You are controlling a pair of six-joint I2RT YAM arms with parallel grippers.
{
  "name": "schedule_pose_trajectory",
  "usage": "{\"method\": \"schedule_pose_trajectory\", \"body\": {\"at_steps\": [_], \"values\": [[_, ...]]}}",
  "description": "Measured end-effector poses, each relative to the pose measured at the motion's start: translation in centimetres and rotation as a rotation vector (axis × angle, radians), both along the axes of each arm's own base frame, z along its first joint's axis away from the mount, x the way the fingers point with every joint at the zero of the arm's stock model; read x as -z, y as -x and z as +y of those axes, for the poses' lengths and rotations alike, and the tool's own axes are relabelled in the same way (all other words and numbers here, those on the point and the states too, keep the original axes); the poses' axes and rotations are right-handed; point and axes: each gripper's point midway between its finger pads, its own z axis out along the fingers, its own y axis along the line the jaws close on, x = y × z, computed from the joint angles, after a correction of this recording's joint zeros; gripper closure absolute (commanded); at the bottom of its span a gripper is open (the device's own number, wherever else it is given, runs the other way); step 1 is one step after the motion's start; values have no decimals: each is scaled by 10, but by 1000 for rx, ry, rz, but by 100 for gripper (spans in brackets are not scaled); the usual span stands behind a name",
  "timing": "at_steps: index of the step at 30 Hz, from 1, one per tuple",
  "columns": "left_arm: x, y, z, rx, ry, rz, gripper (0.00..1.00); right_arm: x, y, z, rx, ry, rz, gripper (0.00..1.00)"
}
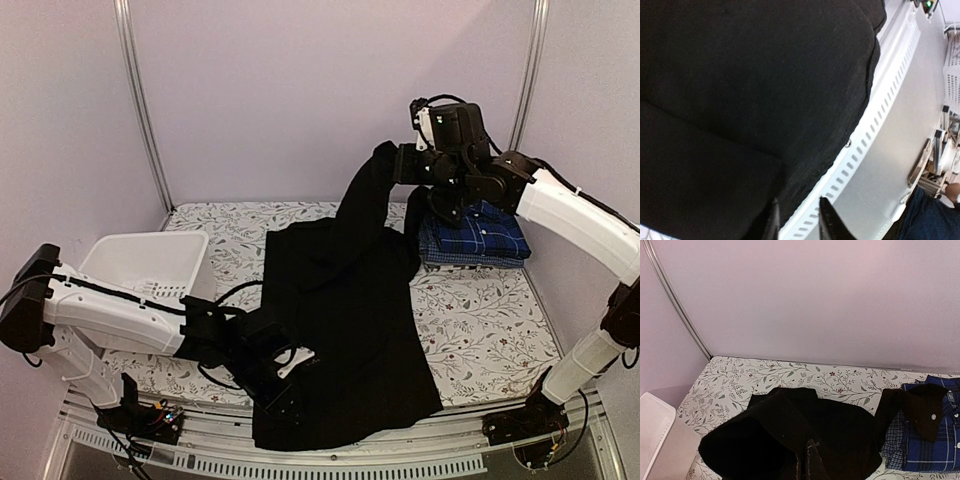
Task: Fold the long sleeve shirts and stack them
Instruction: Fold the flattened shirt at the center of the board.
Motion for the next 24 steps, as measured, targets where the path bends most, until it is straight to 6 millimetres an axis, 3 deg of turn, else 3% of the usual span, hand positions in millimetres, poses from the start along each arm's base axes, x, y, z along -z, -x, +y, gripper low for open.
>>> {"method": "schedule_pose_trajectory", "body": {"at_steps": [3, 6, 9, 12, 16, 20, 24], "values": [[-2, -4, 0, -9, 6, -4, 47, 5, 7, -2, 0, -9, 13, 100], [-16, -15, -1, -35, 36, -26, 44, 23, 12, -4, 4, -2, 47, 100], [-47, -41, -6, -96, 96, -82, 44, 56, 15, -7, 14, 26, 108, 100], [-85, -87, -10, -217, 161, -172, 45, 86, 20, -9, 16, 51, 168, 100], [-112, -165, 8, -438, 172, -280, 48, 113, 30, -11, 10, 62, 226, 100], [-111, -235, 27, -606, 112, -353, 55, 137, 46, -9, -14, 65, 282, 100], [-91, -294, 30, -701, 48, -390, 64, 160, 60, -5, -38, 76, 335, 100]]}}
